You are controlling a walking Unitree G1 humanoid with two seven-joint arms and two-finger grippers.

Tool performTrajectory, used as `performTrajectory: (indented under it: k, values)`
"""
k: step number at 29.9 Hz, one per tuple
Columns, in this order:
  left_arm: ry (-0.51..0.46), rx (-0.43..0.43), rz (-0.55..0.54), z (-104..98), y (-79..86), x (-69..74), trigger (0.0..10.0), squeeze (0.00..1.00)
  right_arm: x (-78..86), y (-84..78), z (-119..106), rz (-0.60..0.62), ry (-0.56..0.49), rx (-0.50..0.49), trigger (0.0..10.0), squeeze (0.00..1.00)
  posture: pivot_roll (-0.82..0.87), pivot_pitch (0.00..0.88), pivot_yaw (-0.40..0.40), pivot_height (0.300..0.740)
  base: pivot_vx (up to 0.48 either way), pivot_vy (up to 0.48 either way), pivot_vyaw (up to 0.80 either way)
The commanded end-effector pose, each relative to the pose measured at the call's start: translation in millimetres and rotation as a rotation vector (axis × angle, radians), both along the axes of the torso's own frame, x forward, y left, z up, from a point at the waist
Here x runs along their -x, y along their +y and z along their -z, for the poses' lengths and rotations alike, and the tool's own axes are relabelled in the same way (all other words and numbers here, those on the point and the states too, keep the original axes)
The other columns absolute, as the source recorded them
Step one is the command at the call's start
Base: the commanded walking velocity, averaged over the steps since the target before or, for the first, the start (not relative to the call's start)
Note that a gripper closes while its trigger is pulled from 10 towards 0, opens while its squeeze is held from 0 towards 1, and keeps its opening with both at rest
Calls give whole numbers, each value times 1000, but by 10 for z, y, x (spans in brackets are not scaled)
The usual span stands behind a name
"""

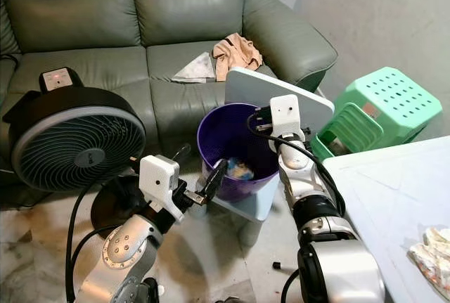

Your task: Picking trash to rubbish bin

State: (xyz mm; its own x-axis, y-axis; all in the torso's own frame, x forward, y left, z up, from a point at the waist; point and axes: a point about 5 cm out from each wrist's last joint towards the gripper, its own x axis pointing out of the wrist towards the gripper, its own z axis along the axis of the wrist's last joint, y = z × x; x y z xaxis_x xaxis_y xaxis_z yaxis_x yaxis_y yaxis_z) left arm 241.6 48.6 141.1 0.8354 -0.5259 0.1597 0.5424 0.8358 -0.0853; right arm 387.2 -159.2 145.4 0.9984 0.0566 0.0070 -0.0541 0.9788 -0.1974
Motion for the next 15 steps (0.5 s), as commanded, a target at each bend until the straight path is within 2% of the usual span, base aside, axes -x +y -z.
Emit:
performTrajectory:
  k: [1, 9, 13, 15]
  values:
    - [-22, 40, 6, -99, -62, -16, 10000, 0, 1, -44, -11, -12, -5, -52, 10000, 1000, 165, 209, -123, 740, 0, 0, 0]
    - [-38, 19, -2, -110, -27, -68, 10000, 0, 31, -13, -39, -79, -53, -58, 10000, 1000, 168, 192, -118, 740, 0, 0, 0]
    - [-69, -9, -24, -152, 69, -179, 10000, 0, 114, -64, -18, -142, -84, -180, 10000, 1000, 170, 170, -106, 740, 0, 0, 0]
    - [-71, -10, -26, -154, 76, -186, 10000, 0, 120, -67, -16, -147, -87, -185, 10000, 1000, 170, 170, -106, 740, 0, 0, 0]
